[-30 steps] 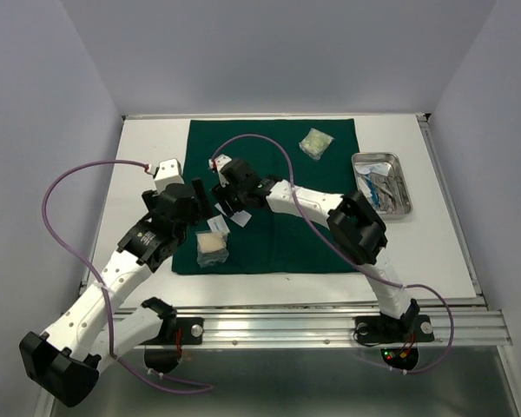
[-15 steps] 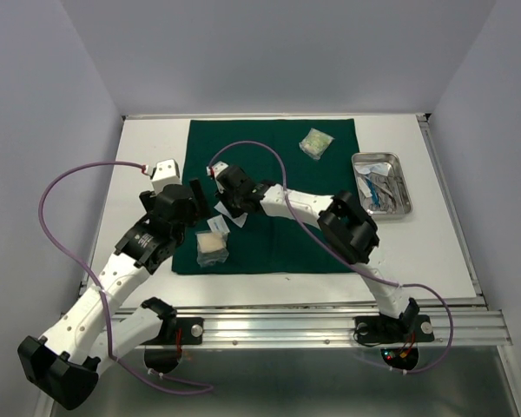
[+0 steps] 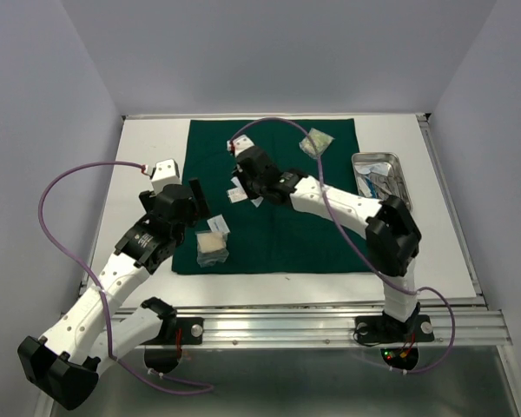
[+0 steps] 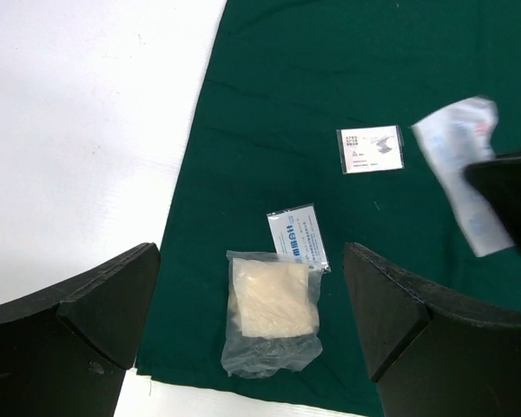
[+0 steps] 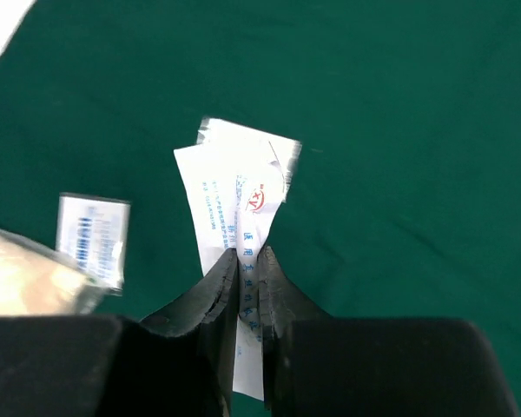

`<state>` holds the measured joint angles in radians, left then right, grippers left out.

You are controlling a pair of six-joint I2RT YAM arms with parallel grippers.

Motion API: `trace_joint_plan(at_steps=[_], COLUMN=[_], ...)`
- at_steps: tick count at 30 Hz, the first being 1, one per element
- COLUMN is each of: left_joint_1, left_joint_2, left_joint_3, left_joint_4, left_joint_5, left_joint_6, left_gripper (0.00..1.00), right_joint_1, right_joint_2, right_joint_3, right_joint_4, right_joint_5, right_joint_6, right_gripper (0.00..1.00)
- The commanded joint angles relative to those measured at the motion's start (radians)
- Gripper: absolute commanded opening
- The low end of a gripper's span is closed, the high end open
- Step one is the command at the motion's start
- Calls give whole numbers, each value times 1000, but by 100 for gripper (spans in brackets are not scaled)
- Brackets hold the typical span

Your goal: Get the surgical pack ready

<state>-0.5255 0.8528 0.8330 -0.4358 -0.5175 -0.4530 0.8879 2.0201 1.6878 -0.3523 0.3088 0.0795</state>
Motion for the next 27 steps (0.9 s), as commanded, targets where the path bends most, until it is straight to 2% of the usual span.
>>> trace_joint_plan(at_steps=[1, 3, 7, 9, 15, 17, 23, 27], left_joint_1=[7, 9, 9, 10, 10, 12, 13, 12], left_joint_2=[-18, -15, -17, -17, -17, -17, -8, -6], left_joint_3=[31, 32, 32, 31, 21, 17, 15, 14], left_joint_4=[25, 28, 35, 39, 51, 57, 63, 62], left_joint_5=[-30, -27, -22, -18, -6, -3, 10, 11], left_joint_6=[13, 16, 19, 20, 16, 16, 10, 5], left_gripper=[99, 99, 99, 99, 99, 99, 99, 99], right_joint_1=[-99, -153, -340, -472, -786, -843, -873, -909], right_joint_2=[-116, -187, -319, -381, -443, -434, -344, -269], right_joint_3=[-91, -169, -304, -352, -467, -476, -427, -392], right_joint_4=[36, 39, 53, 55, 42, 36, 39, 45], right_joint_5=[119, 133, 144, 150, 129, 116, 154, 98], right_joint_6=[12, 31, 115, 173, 331, 370, 377, 462], right_gripper=[1, 1, 1, 1, 1, 1, 1, 1])
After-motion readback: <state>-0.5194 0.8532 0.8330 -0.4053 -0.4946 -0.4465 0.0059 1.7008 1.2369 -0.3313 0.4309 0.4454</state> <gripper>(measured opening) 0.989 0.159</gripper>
